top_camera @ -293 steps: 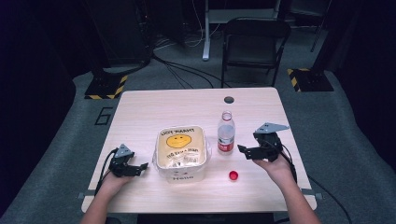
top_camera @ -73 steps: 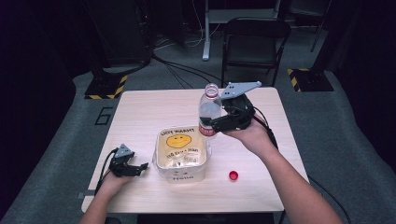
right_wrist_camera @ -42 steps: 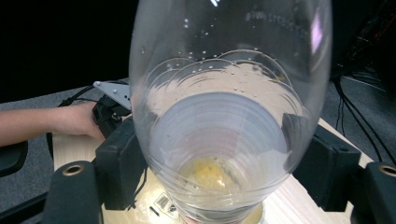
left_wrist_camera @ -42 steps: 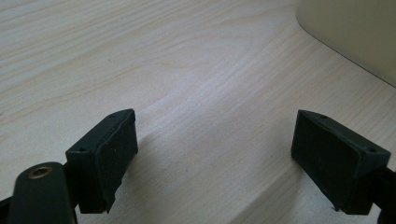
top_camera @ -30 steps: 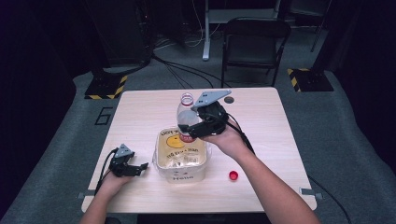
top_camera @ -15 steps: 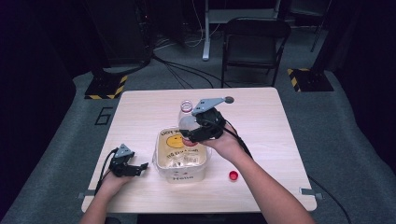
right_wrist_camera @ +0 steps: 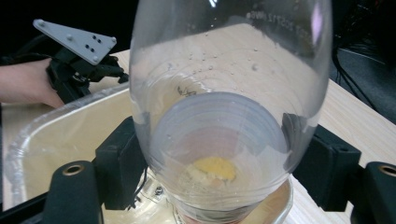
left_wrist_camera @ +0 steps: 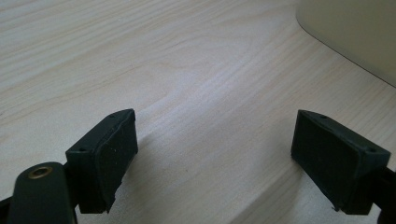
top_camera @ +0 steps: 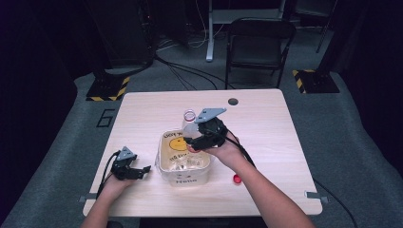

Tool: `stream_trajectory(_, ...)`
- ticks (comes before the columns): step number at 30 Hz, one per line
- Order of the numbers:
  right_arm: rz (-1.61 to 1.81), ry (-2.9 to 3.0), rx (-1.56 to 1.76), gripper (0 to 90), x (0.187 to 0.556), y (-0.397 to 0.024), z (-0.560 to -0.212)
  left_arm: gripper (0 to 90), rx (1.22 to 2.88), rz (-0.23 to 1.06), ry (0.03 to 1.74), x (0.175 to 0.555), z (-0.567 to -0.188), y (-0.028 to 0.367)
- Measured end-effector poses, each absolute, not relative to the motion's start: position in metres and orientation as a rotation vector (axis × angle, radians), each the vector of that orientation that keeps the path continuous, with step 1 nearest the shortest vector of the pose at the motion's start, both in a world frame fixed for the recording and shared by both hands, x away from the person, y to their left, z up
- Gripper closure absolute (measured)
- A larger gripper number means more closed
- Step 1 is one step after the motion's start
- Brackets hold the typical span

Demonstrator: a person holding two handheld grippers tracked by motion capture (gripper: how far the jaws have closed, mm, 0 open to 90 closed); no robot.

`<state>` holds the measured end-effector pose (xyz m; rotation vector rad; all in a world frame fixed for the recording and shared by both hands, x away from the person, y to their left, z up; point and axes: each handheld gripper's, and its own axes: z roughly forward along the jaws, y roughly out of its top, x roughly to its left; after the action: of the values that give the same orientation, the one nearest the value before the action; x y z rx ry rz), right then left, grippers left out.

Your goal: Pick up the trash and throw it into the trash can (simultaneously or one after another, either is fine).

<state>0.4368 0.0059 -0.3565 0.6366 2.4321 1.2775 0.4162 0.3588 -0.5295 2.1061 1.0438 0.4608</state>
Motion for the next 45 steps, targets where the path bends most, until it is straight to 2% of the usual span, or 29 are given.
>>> stream_trajectory(25, 1.191, 2.489, 0.728, 23.7, 0.443, 0.006, -0.395, 14.5, 2.103, 0.463, 1.045, 0.416, -0.53, 0.359)
stream_trajectory(34, 1.188, 2.472, 0.751, 17.7, 0.442, 0.003, -0.395, 14.4, 2.108, 0.459, 1.043, 0.416, -0.529, 0.359)
stream_trajectory(45, 1.213, 2.48, 0.729, 17.0, 0.433, -0.002, -0.391, 14.4, 2.108, 0.46, 1.043, 0.416, -0.529, 0.359)
